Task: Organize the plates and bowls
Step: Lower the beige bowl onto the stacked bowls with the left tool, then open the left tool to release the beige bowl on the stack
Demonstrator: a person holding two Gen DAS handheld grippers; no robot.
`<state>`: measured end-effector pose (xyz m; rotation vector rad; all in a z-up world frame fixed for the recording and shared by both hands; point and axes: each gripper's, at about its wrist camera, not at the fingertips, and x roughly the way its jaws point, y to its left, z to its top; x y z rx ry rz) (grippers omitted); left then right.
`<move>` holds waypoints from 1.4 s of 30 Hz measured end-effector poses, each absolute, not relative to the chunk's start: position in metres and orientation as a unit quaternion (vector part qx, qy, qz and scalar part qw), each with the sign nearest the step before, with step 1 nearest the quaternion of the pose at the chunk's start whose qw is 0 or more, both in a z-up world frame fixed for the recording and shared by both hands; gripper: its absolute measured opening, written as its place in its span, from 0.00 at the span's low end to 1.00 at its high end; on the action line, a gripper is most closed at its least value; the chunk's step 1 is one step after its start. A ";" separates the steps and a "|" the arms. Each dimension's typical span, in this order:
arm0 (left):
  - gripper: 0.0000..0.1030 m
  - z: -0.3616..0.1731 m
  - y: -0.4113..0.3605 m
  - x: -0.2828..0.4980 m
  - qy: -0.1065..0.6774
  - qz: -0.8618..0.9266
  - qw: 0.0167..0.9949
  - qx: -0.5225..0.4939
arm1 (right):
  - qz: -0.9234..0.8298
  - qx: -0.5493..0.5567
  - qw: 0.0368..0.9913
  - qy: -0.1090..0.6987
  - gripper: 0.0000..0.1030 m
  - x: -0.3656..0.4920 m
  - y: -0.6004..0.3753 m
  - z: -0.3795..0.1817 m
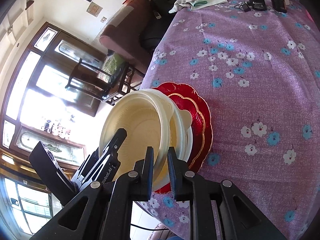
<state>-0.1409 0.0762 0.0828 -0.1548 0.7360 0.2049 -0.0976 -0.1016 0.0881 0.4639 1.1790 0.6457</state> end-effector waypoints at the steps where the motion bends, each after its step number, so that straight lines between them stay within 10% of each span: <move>1: 0.34 0.082 0.077 -0.141 0.360 0.100 0.925 -0.076 | 0.296 0.211 0.758 0.541 0.17 -0.097 -0.101 0.088; 42: 0.55 0.089 0.076 -0.147 0.350 0.096 0.929 -0.073 | 0.305 0.210 0.776 0.511 0.25 -0.106 -0.117 0.111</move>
